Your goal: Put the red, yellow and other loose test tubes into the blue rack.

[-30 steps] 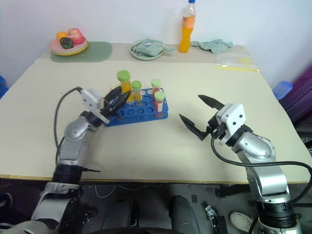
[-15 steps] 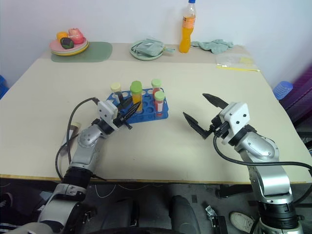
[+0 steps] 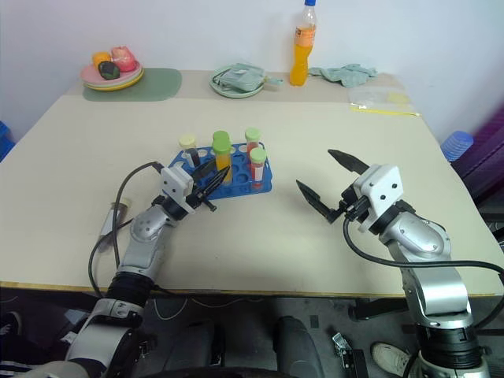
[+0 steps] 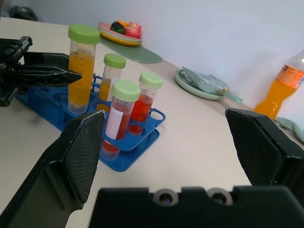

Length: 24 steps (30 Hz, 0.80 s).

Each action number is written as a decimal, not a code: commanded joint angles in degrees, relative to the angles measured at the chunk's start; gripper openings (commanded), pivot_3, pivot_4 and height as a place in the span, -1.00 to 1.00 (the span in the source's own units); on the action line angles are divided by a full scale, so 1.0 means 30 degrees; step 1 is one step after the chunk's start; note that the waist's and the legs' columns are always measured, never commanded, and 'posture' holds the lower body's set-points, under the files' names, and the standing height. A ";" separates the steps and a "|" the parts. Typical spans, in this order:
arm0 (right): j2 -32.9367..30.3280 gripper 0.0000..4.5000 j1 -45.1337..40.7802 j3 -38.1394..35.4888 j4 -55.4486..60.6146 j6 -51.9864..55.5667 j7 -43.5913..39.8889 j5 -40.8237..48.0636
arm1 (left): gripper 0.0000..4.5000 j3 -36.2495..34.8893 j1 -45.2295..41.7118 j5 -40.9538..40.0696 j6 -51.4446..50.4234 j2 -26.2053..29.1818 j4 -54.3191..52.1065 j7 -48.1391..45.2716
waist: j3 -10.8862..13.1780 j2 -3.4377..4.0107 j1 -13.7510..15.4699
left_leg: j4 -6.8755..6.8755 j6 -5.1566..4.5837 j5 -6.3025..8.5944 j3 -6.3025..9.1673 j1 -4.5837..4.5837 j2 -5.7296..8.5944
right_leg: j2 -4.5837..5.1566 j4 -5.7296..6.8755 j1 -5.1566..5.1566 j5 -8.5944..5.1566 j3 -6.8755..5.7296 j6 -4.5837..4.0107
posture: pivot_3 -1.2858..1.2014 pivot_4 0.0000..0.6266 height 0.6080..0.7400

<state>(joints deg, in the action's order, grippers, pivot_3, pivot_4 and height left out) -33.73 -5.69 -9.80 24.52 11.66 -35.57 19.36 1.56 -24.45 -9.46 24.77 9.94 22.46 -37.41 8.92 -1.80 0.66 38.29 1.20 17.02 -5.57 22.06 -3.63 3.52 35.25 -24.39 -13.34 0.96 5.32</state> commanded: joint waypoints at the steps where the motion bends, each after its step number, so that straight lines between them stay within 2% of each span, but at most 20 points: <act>1: -0.0085 1.00 -0.0228 -0.0474 0.0365 -0.0465 0.0080 -0.0006 | -0.67 0.0388 0.0109 0.0008 0.0143 -0.0088 0.0374 -0.0369 | -0.0006 0.0001 0.0000 | 0.0000 0.0000 0.0000 0.0000 0.0000 0.0000 | 0.0000 0.0000 0.0000 0.0000 0.0000 0.0000 | 0.03 -0.52 1.00; 14: 0.0054 1.00 -0.0274 -0.0361 -0.0125 -0.1001 0.0135 -0.0264 | -0.67 -0.0170 -0.0268 -0.0265 0.0197 -0.0116 0.1071 0.0048 | -0.0027 0.0008 -0.0006 | 0.0000 -0.0001 0.0000 0.0000 -0.0003 0.0000 | 0.0000 0.0001 0.0003 0.0000 0.0000 0.0000 | 0.03 -0.52 1.00; 24: -0.0137 1.00 -0.0535 -0.0155 -0.0170 -0.0874 0.0165 -0.0507 | -0.67 -0.0290 0.0122 -0.1120 -0.1367 -0.0517 -0.0292 0.0473 | -0.0029 0.0010 -0.0030 | 0.0000 -0.0001 0.0001 0.0004 -0.0008 0.0000 | -0.0003 0.0003 0.0004 0.0000 0.0001 0.0000 | 0.03 -0.52 1.00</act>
<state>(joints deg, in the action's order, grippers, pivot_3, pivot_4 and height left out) -33.68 -6.02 -9.68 23.28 9.64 -35.21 18.09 0.33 -25.05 -12.84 21.37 8.36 22.90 -35.88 8.83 -1.77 0.57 38.29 1.20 17.02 -5.56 22.04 -3.63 3.51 35.25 -24.38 -13.34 0.96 5.32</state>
